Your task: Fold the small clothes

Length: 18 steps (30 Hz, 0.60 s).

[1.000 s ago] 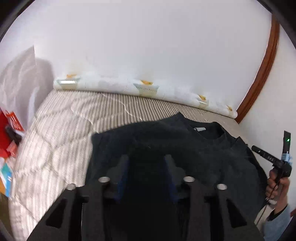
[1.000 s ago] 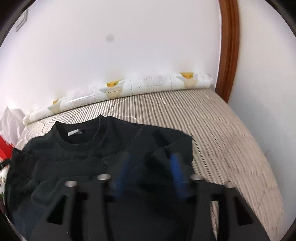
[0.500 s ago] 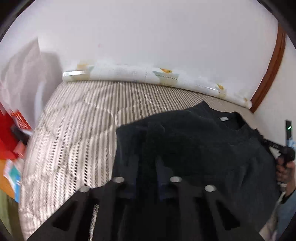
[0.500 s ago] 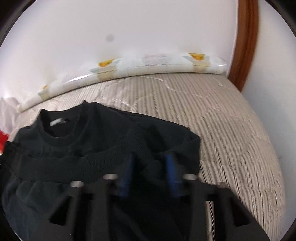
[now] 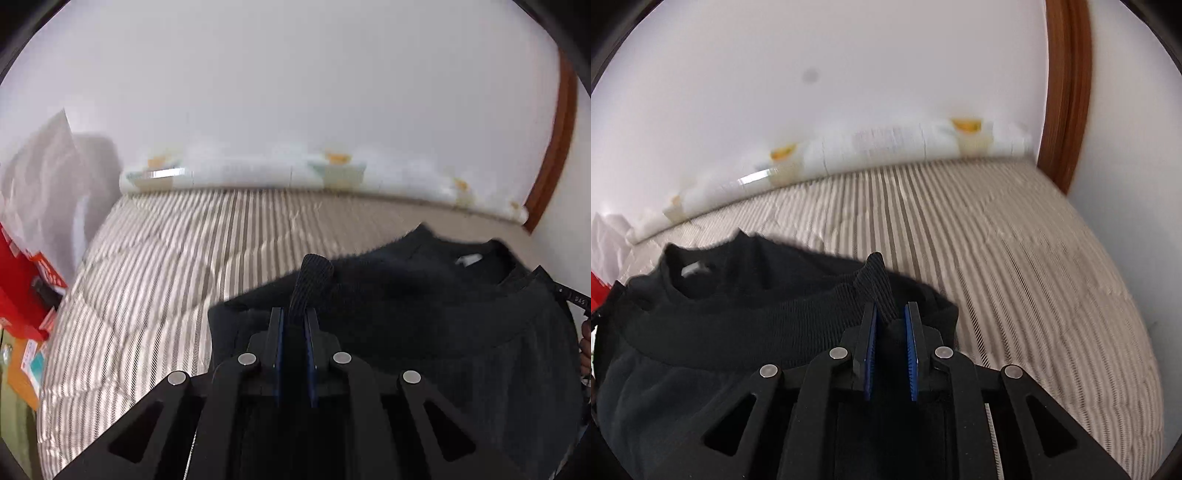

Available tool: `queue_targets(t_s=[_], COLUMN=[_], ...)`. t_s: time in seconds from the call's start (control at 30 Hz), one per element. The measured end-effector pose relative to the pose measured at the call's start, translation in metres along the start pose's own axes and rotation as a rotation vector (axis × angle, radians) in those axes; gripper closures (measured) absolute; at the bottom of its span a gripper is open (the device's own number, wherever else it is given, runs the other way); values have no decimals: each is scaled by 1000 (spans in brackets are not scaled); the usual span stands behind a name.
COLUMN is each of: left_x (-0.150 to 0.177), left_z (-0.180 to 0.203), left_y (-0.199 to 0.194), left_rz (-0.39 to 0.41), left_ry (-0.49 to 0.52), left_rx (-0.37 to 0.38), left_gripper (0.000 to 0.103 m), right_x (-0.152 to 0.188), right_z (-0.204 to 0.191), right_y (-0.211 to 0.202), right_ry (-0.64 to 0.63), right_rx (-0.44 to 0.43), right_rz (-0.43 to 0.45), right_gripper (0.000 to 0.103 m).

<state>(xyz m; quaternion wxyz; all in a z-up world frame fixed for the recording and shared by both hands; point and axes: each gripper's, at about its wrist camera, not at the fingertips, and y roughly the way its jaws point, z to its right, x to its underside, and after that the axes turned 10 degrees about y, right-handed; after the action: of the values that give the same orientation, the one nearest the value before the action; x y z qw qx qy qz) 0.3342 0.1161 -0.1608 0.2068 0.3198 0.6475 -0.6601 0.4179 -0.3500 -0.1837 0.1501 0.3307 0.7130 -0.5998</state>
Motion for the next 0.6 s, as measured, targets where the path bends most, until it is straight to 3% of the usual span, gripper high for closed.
queue_targets(t_s=[0.23, 0.6], left_x=[4, 8], left_z=[-2, 6], left_y=[8, 9], left_rz=[-56, -72], left_ry=[2, 41], left_rx=[-12, -59], left_gripper=[85, 83], right_x=[-2, 6], right_z=[-6, -21], right_y=[7, 8], right_ry=[-28, -120], right_rx=[45, 143], right_rz=[-9, 2], right_gripper=[84, 77])
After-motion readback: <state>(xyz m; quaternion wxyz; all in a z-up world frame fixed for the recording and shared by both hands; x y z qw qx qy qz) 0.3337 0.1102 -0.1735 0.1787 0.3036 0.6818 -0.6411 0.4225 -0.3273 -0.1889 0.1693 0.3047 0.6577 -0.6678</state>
